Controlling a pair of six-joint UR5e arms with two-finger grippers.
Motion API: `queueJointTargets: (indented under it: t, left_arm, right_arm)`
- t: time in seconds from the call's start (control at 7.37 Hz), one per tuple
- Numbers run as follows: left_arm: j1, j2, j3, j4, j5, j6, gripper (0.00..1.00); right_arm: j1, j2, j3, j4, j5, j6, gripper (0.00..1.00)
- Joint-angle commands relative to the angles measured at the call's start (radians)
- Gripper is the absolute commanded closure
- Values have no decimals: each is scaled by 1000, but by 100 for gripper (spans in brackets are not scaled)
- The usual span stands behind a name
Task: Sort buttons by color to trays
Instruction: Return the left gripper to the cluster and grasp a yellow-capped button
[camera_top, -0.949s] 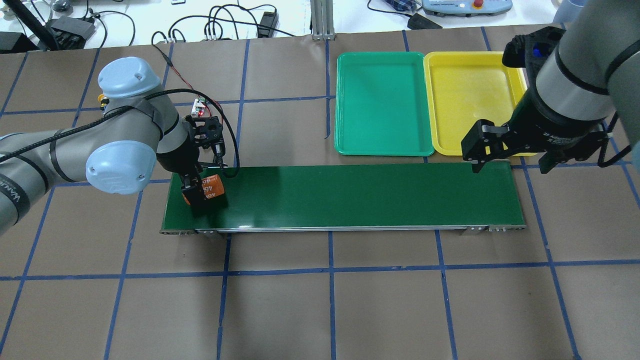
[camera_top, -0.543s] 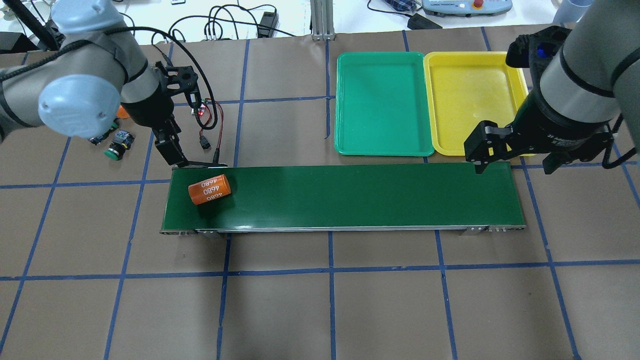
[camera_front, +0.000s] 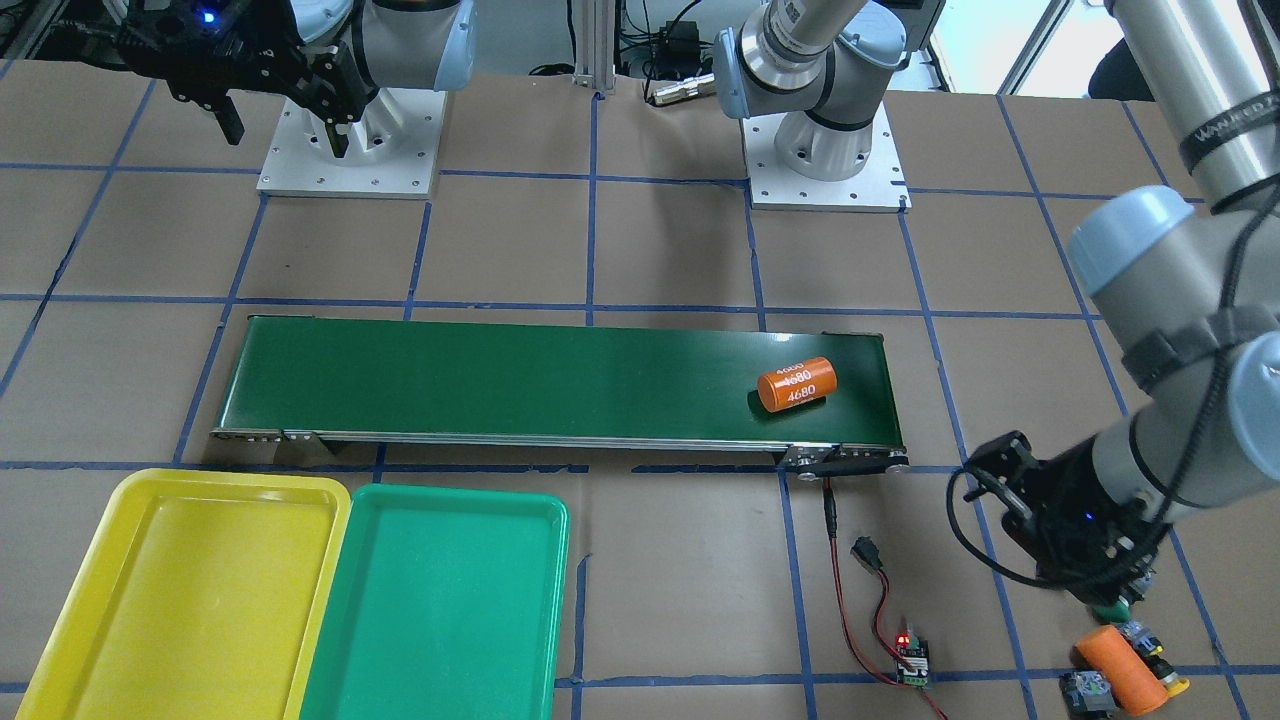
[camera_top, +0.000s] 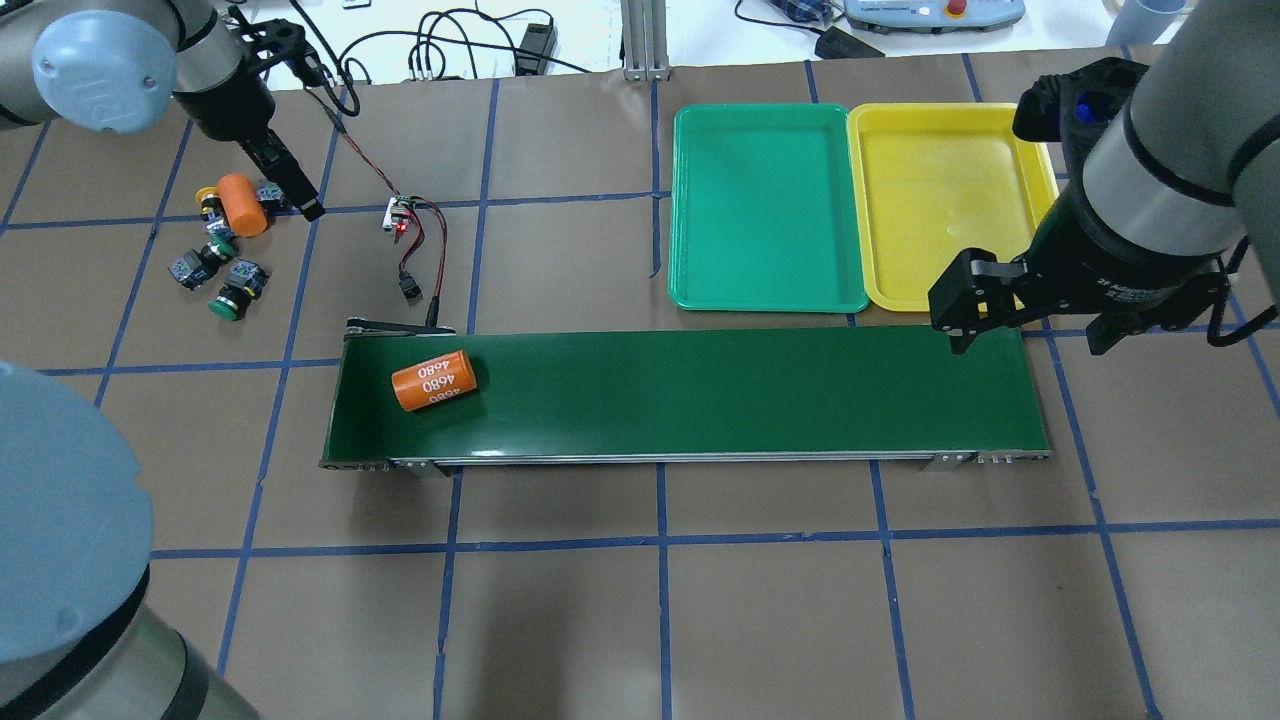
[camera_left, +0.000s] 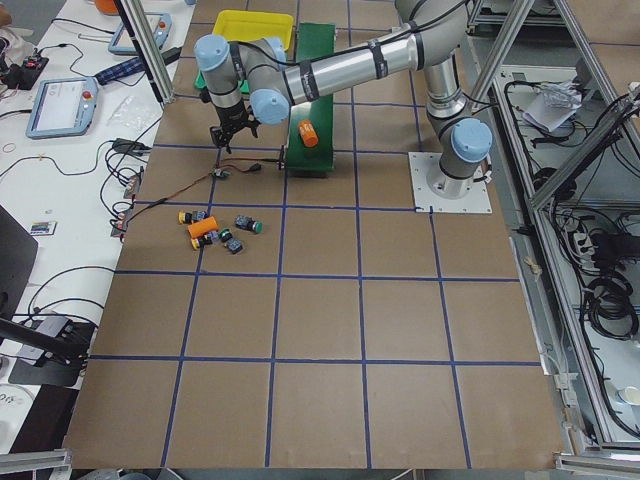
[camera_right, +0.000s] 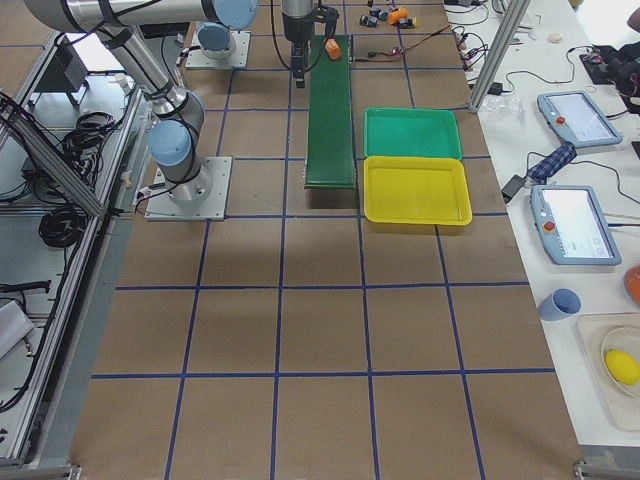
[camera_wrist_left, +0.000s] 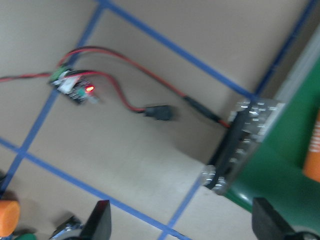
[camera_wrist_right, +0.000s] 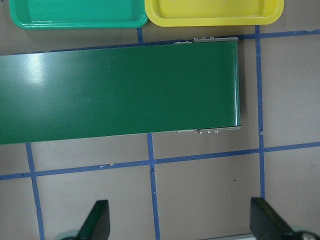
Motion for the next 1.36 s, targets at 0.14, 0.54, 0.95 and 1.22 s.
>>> queueJointTargets:
  t: [0.14,0.54,0.95,1.22]
  left_arm:
    - [72,-212,188,2,-2,-399,0]
    - [72,-307,234,97,11,-622,0]
    - [72,-442,436,81,8,-595,0]
    - [80,-477,457,71,8,-589,0]
  right_arm:
    - [0,-1,0,0,-1,-1,0]
    - [0,-9,11,2,5,12,0]
    - [0,-9,14,0,-1,1,0]
    - [0,-10,13,-3,10,2,0]
